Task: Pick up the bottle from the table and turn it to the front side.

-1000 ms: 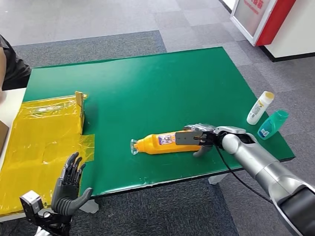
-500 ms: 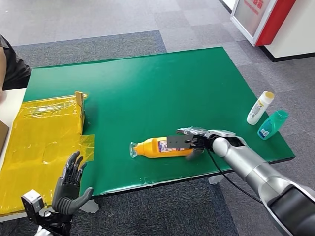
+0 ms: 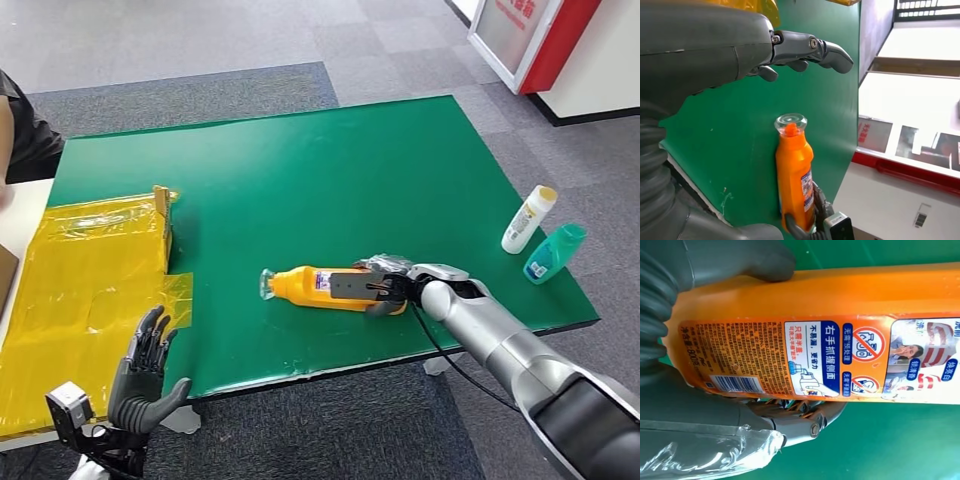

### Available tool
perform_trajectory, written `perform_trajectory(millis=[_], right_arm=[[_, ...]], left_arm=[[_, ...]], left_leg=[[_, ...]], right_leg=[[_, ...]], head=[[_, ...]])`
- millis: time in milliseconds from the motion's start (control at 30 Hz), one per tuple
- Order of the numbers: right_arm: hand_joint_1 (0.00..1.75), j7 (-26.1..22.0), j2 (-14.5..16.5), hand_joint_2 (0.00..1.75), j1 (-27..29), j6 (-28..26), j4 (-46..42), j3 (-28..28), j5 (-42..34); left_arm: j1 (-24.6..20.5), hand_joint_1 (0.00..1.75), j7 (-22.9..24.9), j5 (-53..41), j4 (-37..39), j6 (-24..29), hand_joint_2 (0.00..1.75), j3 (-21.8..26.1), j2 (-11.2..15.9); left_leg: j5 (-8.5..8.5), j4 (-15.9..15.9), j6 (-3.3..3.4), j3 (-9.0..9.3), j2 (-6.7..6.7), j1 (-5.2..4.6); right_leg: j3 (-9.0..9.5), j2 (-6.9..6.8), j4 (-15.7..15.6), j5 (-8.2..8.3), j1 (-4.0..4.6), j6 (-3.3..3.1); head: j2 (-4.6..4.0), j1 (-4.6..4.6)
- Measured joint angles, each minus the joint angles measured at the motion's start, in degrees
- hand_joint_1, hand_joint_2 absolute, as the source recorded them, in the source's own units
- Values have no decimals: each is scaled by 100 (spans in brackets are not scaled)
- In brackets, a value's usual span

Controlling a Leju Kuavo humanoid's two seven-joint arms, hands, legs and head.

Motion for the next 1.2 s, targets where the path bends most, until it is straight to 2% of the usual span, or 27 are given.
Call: perform_trajectory(millis=[200, 333, 433, 667, 767, 933, 1133, 1200], right_arm=[[175, -116, -143, 175, 305, -351, -726, -266, -299], [175, -428, -232, 175, 890, -830, -1648, -751, -581], [175, -788, -151, 175, 1458, -1131, -2284, -1182, -688], [175, -1615, 295, 175, 2395, -1322, -2998, -1858, -1074], [175, -1843, 492, 175, 2652, -1452, -3122, -2008, -843], [175, -2465, 1039, 175, 3024, -1773, -3071, -1912, -249], [175, -2782, 1411, 175, 3108, -1878, -2884, -1730, -258], [175, -2965, 1533, 175, 3104, -1987, -2757, -1608, -221]], left_arm=[[97, 0, -6, -48, -43, 77, 175, 15, 4], [238, 0, -13, -107, -225, 85, 175, 56, 5], [306, 0, -14, -115, -401, 26, 175, 90, -3], [337, 0, 100, -45, -620, -25, 175, 134, -23], [334, 0, 490, 72, -674, -54, 175, 149, -34], [17, 0, 1738, 806, -815, -323, 175, 52, 4], [-412, 0, 2048, 1161, -837, -385, 175, -234, 177], [-683, 0, 2205, 1392, -783, -452, 175, -435, 282]], left_leg=[[-1, 0, 0, -1, 0, 0], [-8, 0, 1, -3, -3, 1], [-13, -1, -1, -5, -4, 1], [-13, -1, -2, -4, -5, 2], [-12, -1, -3, -3, -5, 2], [-7, -2, -10, -3, -5, 3], [-3, -2, -11, -3, -5, 9], [-2, -2, -11, -3, -5, 8]], right_leg=[[-4, 0, 0, 0, 0, -1], [-4, -4, 0, -6, 1, -3], [-5, -5, 0, -10, 2, -6], [-4, -5, 0, -14, 3, -6], [-4, -6, 0, -13, 3, -7], [-7, -5, 1, -10, 6, -12], [-8, -6, 2, -8, 10, -15], [-7, -6, 2, -6, 9, -15]], head=[[0, -1], [0, 0], [0, -1], [0, -1], [0, 0], [0, -2], [0, 0], [0, -1]])
